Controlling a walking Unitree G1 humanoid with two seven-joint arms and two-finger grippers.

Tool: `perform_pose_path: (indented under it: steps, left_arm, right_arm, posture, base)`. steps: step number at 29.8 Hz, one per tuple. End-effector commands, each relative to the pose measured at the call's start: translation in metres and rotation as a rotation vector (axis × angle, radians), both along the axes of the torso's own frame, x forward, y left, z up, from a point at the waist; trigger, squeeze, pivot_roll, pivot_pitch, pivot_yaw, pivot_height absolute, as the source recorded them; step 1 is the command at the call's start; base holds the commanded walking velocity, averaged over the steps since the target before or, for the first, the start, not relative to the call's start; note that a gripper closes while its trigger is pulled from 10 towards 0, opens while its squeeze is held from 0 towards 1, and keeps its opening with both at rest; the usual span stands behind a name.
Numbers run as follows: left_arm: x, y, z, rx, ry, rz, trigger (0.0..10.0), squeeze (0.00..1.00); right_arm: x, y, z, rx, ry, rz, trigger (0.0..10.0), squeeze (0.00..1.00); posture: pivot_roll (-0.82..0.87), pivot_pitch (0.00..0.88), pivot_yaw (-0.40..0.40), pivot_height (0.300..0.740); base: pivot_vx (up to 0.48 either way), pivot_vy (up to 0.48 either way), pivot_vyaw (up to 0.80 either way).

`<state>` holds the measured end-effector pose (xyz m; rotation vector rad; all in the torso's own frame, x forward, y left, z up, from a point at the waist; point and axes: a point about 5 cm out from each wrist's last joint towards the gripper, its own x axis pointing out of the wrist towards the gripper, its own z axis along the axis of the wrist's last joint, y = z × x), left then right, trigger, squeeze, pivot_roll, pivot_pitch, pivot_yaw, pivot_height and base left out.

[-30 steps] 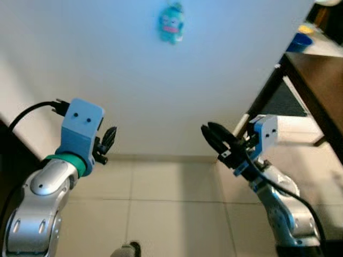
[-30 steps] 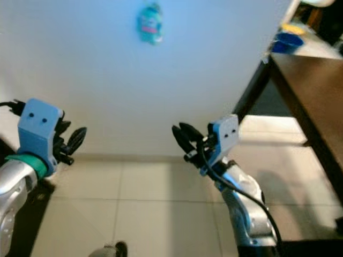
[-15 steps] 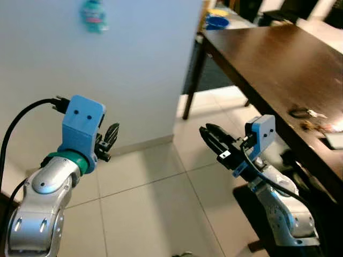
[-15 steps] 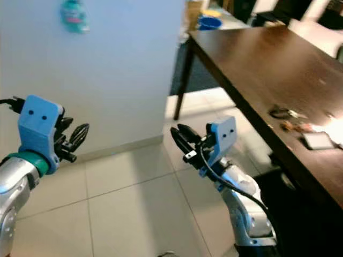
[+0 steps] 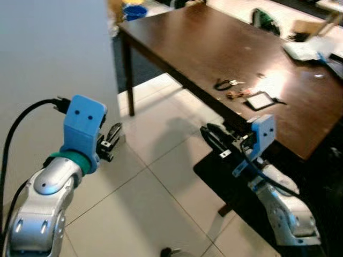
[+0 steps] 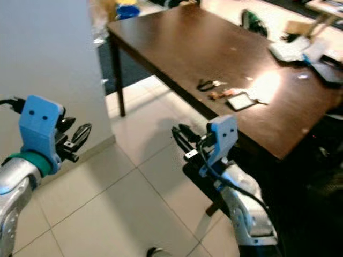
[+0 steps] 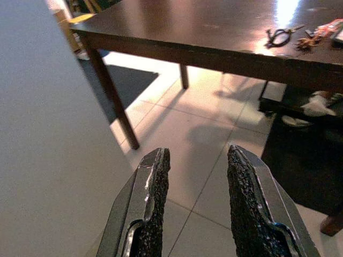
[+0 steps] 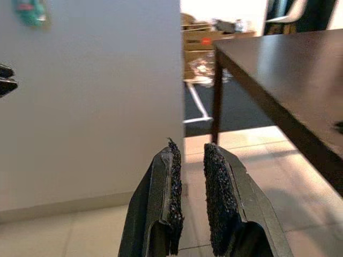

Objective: Hang keys on a hook

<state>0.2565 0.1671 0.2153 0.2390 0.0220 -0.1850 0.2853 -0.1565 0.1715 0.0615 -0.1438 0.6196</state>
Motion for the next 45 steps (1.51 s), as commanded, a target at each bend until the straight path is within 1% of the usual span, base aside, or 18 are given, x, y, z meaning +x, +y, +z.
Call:
perform_pose_path:
  steps: [1,11,27,31,36,40,45]
  left_arm:
    - [0.001,0.0016,-0.0026,-0.01,0.007,0.01,10.0,0.0]
    - [0.0026,0.0028,-0.001,-0.019,-0.004,0.019,10.0,0.0]
    - [0.0046,0.0021,-0.0054,0.011,0.006,0.01,10.0,0.0]
    - [0.0055,-0.0016,-0.0069,0.024,0.006,-0.02,10.0,0.0]
    - [0.0061,-0.0024,-0.0066,0.028,-0.001,-0.026,10.0,0.0]
    - [0.0068,-0.0028,-0.0057,0.033,-0.012,-0.027,10.0,0.0]
    - [0.0092,-0.0039,-0.0051,0.049,-0.027,-0.022,10.0,0.0]
  right_arm:
    - [-0.0007,0.0015,-0.0026,-0.003,0.016,0.005,10.0,0.0]
    - [-0.0005,0.0024,-0.0012,0.001,0.012,0.007,10.0,0.0]
    - [-0.0006,0.0073,0.0019,0.005,-0.001,0.025,10.0,0.0]
    - [-0.0001,0.0082,0.0,0.003,0.004,0.024,10.0,0.0]
    - [0.0,0.0086,-0.0007,0.001,0.006,0.023,10.0,0.0]
    - [0.0004,0.0086,-0.0009,-0.005,0.002,0.018,10.0,0.0]
    - [0.0001,0.0109,-0.0007,-0.015,-0.015,0.015,10.0,0.0]
  posture:
    - [0.08,0.0,0.04,0.74]
    - [0.08,0.0,0.041,0.74]
    - [0.08,0.0,0.041,0.74]
    - [0.08,0.0,0.041,0.74]
    - [0.08,0.0,0.041,0.74]
    - [0.08,0.0,0.041,0.74]
    - [0.08,0.0,0.041,0.74]
  base:
    - [0.0,0.0,-0.8]
    - [0.0,0.0,-0.8]
    - [0.0,0.0,-0.8]
    - [0.0,0.0,-0.8]
    - [0.0,0.0,-0.8]
    - [0.274,0.0,-0.8]
    - [0.48,0.0,0.0]
